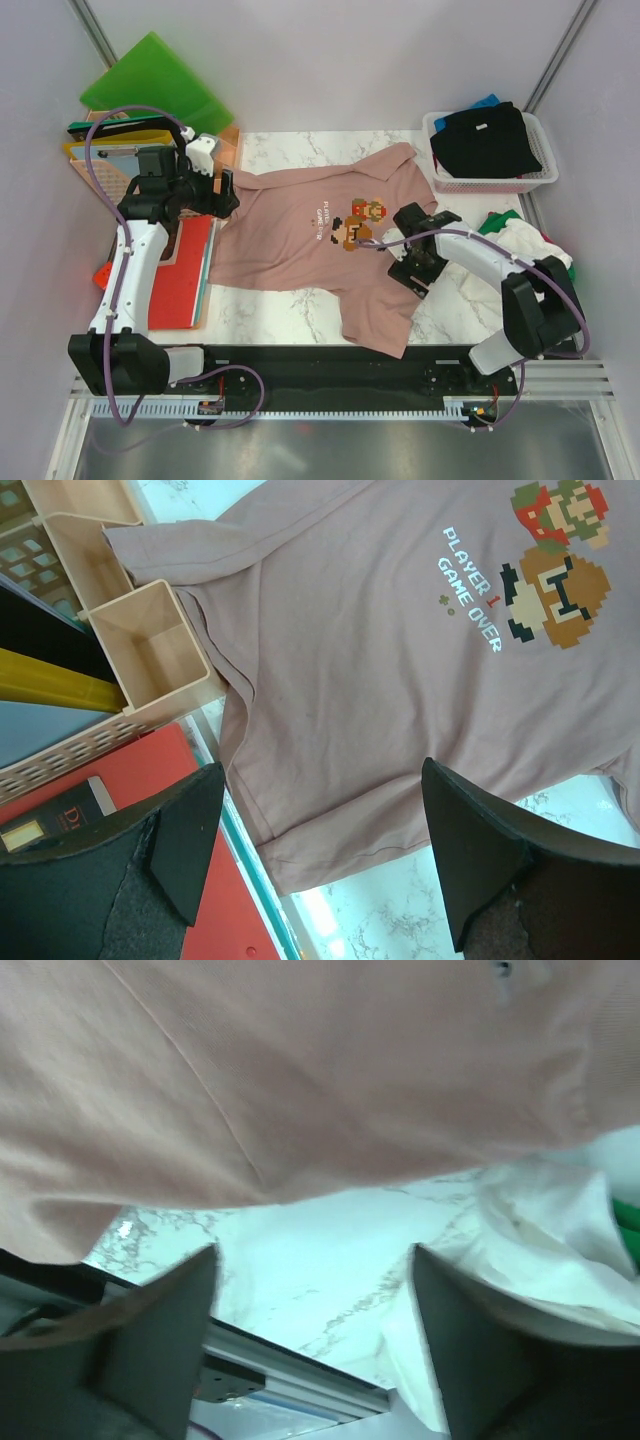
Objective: Fold and stack the t-shirts
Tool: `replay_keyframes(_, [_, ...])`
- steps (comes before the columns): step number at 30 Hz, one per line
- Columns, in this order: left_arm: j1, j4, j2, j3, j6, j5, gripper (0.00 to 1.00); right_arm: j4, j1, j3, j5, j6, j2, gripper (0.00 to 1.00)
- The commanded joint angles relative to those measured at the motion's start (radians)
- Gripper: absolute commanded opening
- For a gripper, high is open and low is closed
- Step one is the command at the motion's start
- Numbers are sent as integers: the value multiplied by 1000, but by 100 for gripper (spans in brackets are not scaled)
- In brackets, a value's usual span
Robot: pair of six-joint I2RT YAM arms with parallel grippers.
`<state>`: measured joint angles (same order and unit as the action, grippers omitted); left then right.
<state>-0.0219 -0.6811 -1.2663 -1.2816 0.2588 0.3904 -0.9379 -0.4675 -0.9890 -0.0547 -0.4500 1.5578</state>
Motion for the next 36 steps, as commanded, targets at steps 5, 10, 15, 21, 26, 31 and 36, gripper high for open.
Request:
replay_keyframes(5, [-4, 64, 30, 34, 0, -41, 87, -117, -11, -109, 140, -12, -151, 83])
replay_keyframes(10, [-4, 198, 108, 126, -12, -185, 87, -122, -127, -25, 174, -35, -286, 98])
replay_keyframes(15, [-4, 201, 67, 125, -18, -188, 87, 5, -258, 38, -16, -12, -256, 98])
replay_keyframes(21, [-4, 198, 31, 125, -13, -203, 87, 122, -329, -29, 30, 5, -111, 98])
replay_keyframes(26, [-4, 192, 28, 119, 13, -229, 87, 166, -378, -88, 52, 16, 14, 98])
replay_keyframes(31, [-6, 190, 31, 125, 23, -246, 87, 166, -436, -86, 134, 39, 50, 98])
replay_keyframes(36, [-4, 189, 15, 114, 19, -240, 87, 142, -445, -45, 182, 22, 87, 98])
